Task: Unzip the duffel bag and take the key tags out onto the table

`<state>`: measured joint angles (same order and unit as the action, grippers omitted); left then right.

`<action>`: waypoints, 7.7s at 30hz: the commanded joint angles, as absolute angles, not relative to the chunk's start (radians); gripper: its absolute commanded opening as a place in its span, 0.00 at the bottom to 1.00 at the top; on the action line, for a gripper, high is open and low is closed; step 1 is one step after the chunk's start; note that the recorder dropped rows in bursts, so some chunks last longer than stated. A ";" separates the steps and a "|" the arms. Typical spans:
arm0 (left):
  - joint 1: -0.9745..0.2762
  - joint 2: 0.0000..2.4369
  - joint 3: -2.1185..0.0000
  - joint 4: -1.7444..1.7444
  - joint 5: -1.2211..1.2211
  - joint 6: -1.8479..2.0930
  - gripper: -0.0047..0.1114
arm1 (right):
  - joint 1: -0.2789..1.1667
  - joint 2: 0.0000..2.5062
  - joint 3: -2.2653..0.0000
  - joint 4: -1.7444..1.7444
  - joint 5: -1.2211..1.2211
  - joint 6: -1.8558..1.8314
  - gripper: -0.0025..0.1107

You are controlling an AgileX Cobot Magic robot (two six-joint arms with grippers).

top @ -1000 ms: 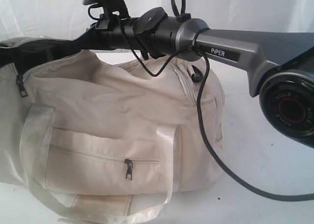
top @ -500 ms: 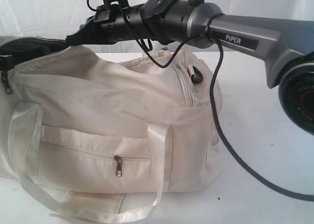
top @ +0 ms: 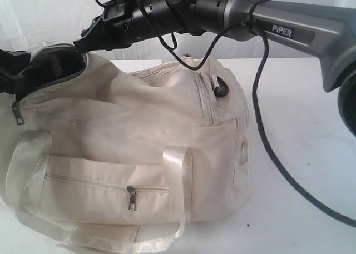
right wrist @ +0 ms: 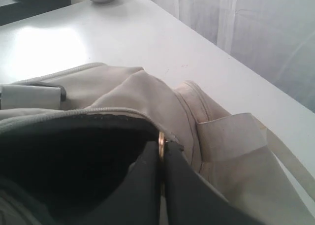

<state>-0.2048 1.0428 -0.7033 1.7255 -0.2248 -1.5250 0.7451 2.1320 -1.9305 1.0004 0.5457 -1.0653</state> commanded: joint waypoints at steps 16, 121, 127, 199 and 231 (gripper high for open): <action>-0.215 1.142 -0.710 1.622 -0.611 -1.213 0.71 | 0.737 2.050 -1.934 1.020 0.693 -1.067 0.02; -0.212 1.093 -0.710 1.240 0.267 -1.229 0.04 | 0.667 2.036 -1.934 0.187 0.718 -0.465 0.02; -0.212 1.093 -0.710 1.369 0.072 -1.151 0.04 | 0.667 2.032 -1.934 0.315 0.718 -0.479 0.02; -0.212 1.329 -0.944 1.282 -0.023 -1.293 0.04 | 0.667 2.093 -1.934 0.817 0.657 -0.800 0.02; -0.210 1.265 -0.938 1.297 0.097 -1.044 0.04 | 0.667 2.084 -1.934 0.784 0.629 -0.796 0.02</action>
<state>-0.2493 1.3075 -0.9282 1.2964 -0.0841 -1.0956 0.7151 2.1015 -1.9405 0.8651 0.6532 -0.7935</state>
